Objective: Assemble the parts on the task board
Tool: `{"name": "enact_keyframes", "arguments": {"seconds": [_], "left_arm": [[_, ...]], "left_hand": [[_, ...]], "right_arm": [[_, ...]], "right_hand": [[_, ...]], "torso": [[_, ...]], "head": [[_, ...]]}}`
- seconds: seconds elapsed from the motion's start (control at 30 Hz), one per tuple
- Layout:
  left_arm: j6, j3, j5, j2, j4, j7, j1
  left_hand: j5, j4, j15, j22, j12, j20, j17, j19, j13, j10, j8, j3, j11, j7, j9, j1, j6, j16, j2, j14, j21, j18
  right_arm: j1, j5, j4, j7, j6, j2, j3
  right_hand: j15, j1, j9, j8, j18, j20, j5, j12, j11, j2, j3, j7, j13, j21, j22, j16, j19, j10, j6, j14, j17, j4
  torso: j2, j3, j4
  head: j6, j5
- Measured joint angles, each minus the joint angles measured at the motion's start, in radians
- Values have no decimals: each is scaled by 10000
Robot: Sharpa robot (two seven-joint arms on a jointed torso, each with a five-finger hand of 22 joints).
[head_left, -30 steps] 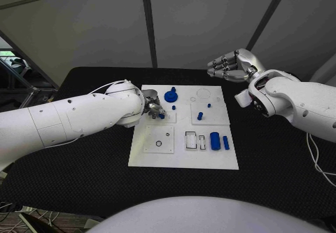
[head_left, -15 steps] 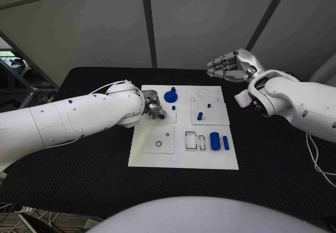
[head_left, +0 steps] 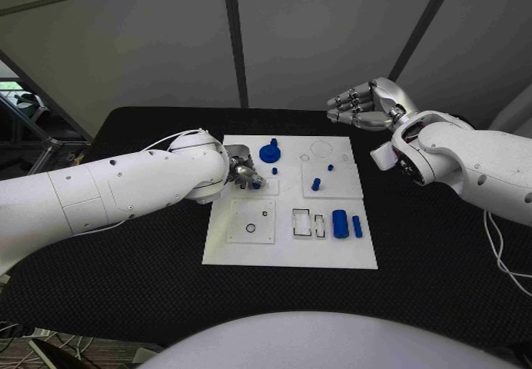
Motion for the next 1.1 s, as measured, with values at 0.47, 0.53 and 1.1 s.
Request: {"name": "enact_keyframes", "arguments": {"seconds": [0.47, 0.53, 1.1], "left_arm": [[-21, -4, 4, 28, -111, -6, -10], [-31, -4, 4, 26, -113, -8, -11], [-169, 355, 5, -115, 43, -18, -32]], "left_hand": [[0, 680, 0, 0, 79, 0, 0, 0, 29, 4, 0, -1174, -4, 37, -61, -450, 36, 0, 206, 0, 0, 1], [0, 789, 0, 0, 116, 0, 0, 0, 30, 4, 0, -1400, -4, 36, -66, -500, 36, 0, 156, 0, 0, 0], [-1, 1387, 0, 0, 116, 1, 0, 0, 35, 4, -1, -2913, -4, 1, -108, -539, 71, 0, 116, 0, 0, 1]], "right_arm": [[0, -1, -31, -3, 5, 29, 0], [0, -1, -37, -3, 5, 29, 0], [0, -1, -100, -9, 36, 55, 0]], "right_hand": [[0, -52, 0, 0, 0, 0, 0, 0, 0, 52, -56, 0, 0, -13, 0, 0, 0, 0, 0, 1, -21, -1], [0, -52, 0, 0, 0, 0, 0, 0, 0, 52, -84, 0, 0, -53, 0, 0, 0, 0, 0, 1, -37, 27], [-1, -92, 0, 0, -1, 0, 34, 0, 38, 92, -104, 0, 0, -53, 0, 0, 0, -37, 0, 1, -49, 47]], "torso": [[1, -5, 0], [1, -8, 0], [-2, -14, 0]], "head": [[-12, -7], [-12, -13], [10, -34]]}}
